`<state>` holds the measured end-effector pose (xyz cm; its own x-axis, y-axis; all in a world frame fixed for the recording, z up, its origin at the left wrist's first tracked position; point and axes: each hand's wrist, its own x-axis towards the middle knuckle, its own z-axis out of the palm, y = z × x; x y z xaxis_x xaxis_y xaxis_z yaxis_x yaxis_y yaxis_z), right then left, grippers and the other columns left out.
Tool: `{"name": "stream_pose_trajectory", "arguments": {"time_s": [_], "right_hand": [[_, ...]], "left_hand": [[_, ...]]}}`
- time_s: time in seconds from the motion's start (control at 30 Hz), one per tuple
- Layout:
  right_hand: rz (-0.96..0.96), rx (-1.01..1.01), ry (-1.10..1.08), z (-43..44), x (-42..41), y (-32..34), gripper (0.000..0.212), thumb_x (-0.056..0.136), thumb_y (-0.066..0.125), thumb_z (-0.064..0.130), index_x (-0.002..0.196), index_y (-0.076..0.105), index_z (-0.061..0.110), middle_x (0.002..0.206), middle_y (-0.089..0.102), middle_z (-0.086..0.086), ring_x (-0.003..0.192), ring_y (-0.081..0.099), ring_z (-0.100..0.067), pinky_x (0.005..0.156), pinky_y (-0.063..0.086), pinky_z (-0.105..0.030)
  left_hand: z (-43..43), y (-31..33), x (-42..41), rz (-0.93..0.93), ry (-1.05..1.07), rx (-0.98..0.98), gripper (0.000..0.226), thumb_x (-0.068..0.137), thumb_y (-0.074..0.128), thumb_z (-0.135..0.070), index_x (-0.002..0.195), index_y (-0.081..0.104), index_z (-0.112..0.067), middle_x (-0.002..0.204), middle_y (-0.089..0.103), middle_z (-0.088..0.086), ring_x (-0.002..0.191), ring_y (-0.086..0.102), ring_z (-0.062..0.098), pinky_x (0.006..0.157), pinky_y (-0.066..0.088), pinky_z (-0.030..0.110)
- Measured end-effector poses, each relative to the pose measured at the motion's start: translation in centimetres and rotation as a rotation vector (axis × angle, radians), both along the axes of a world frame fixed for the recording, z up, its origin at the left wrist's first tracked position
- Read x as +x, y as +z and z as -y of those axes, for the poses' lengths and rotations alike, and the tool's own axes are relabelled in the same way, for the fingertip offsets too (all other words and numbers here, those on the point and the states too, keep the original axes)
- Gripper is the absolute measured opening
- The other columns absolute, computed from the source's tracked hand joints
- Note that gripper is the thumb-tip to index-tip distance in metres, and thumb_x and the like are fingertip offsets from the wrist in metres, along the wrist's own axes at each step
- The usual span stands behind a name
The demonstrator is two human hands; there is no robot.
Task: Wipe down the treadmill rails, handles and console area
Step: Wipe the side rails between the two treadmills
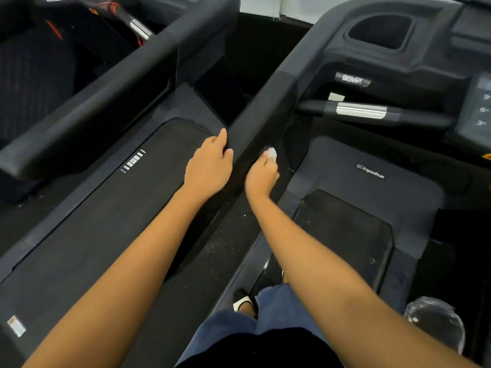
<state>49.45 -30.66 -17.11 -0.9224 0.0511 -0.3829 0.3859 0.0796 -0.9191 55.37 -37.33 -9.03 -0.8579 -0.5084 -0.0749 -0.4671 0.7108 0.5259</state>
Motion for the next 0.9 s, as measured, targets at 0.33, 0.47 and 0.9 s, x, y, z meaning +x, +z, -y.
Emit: {"name": "stream_pose_trajectory", "arguments": {"time_s": [0.33,0.47,0.9], "right_hand": [[0.099,-0.235,0.019,-0.8,-2.9,1.6,0.041,0.104,0.026,0.021,0.134,0.043,-0.003,0.13,0.048,-0.022,0.118,0.046,-0.032,0.105,0.035,-0.041],[-0.003,-0.255,0.119,-1.1,6.2,0.4,0.034,0.102,0.036,0.02,0.07,0.046,0.016,0.07,0.042,0.002,0.072,0.041,-0.016,0.08,0.04,-0.042],[-0.128,-0.004,0.328,-1.6,5.4,-0.4,0.035,0.105,0.029,0.023,0.105,0.055,-0.001,0.095,0.049,-0.011,0.089,0.039,-0.015,0.082,0.036,-0.033]], "left_hand": [[-0.3,-0.4,-0.4,0.035,-0.02,-0.098,0.052,0.102,0.031,-0.027,0.152,0.019,-0.018,0.149,0.037,0.006,0.128,0.044,0.029,0.098,0.039,0.045],[-0.4,-0.7,-0.4,0.024,-0.014,-0.122,0.052,0.102,0.031,-0.027,0.152,0.02,-0.019,0.148,0.038,0.006,0.124,0.047,0.029,0.094,0.039,0.043],[0.1,-0.6,0.6,-0.004,-0.074,-0.094,0.052,0.103,0.031,-0.023,0.153,0.019,-0.016,0.15,0.036,0.002,0.127,0.044,0.025,0.096,0.036,0.036]]}}
